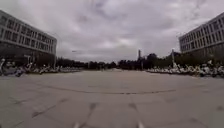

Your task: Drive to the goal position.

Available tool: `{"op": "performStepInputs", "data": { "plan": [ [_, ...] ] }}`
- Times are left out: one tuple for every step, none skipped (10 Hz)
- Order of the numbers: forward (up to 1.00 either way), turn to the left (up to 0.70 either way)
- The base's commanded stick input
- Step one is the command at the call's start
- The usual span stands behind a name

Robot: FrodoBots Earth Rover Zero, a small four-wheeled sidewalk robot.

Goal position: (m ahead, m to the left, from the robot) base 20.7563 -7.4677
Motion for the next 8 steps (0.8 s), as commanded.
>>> {"op": "performStepInputs", "data": {
  "plan": [
    [0.45,0.00],
    [0.45,0.00],
    [0.45,0.00],
    [0.45,0.00],
    [0.45,0.00],
    [0.45,0.00],
    [0.45,0.00],
    [0.45,0.00]
  ]
}}
